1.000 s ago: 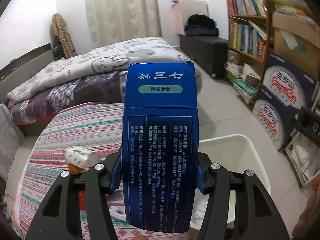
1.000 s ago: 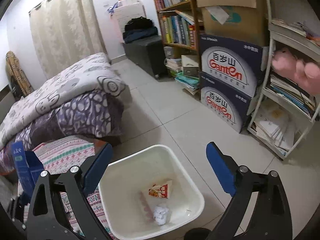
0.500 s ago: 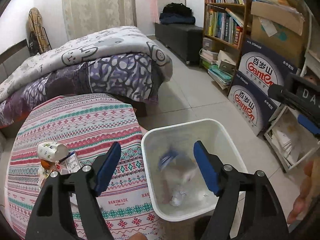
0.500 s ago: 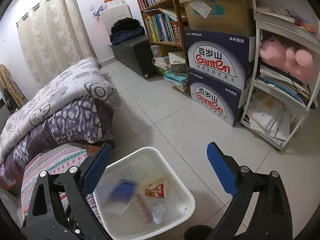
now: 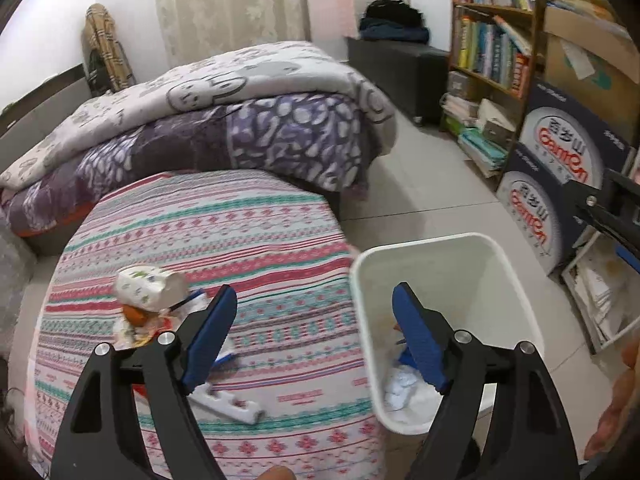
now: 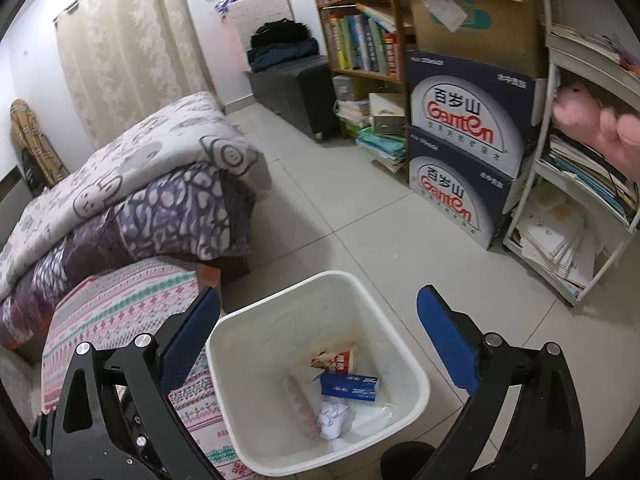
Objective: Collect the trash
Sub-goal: 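Open the left tool over the white bin to drop the blue box, then grasp the red snack carton with the left tool while the right tool grasps the white foam comb piece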
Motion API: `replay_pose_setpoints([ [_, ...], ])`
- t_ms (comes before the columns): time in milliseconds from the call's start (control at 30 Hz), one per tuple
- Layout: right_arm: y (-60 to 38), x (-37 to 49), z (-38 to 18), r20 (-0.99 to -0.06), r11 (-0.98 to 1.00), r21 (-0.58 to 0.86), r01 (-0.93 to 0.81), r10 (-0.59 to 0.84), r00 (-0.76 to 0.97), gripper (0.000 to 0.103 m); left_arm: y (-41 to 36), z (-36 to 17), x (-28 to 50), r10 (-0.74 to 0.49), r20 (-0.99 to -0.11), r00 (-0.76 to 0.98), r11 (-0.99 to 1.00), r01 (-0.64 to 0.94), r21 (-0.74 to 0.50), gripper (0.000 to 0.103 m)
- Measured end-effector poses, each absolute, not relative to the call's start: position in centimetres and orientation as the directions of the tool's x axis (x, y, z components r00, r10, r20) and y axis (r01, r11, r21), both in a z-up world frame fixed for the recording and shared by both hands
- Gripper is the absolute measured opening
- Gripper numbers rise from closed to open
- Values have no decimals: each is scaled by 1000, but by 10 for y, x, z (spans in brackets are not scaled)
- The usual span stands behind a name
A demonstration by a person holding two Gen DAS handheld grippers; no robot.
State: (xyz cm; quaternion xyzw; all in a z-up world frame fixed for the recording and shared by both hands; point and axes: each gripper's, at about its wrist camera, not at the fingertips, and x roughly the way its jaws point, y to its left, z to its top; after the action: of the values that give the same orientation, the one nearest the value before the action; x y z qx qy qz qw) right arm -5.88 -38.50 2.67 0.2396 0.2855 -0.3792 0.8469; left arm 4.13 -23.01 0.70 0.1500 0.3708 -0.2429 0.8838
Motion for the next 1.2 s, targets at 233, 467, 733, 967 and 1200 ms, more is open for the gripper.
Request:
replay_pose_setpoints([
  [233,-365,-35,17,-701,643,183,744,-445,557,95,-197,-14,73,-177,-781,599,861,479,172,80],
  [467,-346,-16,9,-722,679,167,714,-409,558,96,-156,-50,114,-23,-852,524,855,451,255,80],
  [733,-316,13,-4,-759,773,87,629,-357,544,96,-121,-88,144,44,-894,445,834,476,278,80],
  [967,-264,44,-23,-797,912,-22,410,-263,543,96,-97,-87,154,-55,-917,395,855,493,161,54],
  [1200,-209,65,-53,-862,986,-55,158,-127,491,96,-70,-66,156,-116,-906,407,883,460,93,41],
])
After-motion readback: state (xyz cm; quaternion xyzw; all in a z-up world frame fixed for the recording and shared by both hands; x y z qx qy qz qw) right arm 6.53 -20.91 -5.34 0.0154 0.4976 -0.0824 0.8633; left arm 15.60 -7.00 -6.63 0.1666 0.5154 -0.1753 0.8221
